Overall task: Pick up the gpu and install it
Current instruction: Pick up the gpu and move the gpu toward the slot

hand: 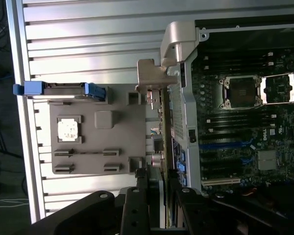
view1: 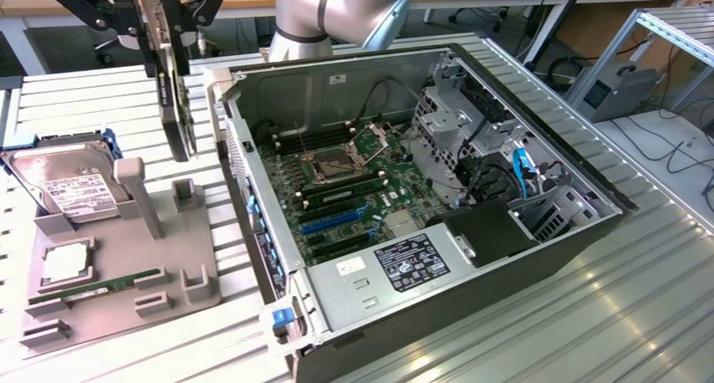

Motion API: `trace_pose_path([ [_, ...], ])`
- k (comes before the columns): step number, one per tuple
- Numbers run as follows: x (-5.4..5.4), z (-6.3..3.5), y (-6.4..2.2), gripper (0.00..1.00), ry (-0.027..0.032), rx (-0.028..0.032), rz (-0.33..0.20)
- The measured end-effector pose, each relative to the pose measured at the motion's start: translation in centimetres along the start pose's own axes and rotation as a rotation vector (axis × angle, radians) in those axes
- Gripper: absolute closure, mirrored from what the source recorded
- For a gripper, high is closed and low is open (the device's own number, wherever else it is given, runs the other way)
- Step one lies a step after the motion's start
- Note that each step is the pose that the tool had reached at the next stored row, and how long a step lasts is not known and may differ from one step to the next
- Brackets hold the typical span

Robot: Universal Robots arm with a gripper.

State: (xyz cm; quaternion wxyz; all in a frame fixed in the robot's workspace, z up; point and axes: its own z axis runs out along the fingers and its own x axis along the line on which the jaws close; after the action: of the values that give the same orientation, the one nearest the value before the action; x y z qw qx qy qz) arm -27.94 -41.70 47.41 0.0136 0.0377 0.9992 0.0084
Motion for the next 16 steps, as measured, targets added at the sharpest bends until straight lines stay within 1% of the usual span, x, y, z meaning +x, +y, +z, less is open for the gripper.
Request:
trace_pose_path([
  [16,-2.7,0.79,0.00,0.73,0.0000,0.0000,0.000],
])
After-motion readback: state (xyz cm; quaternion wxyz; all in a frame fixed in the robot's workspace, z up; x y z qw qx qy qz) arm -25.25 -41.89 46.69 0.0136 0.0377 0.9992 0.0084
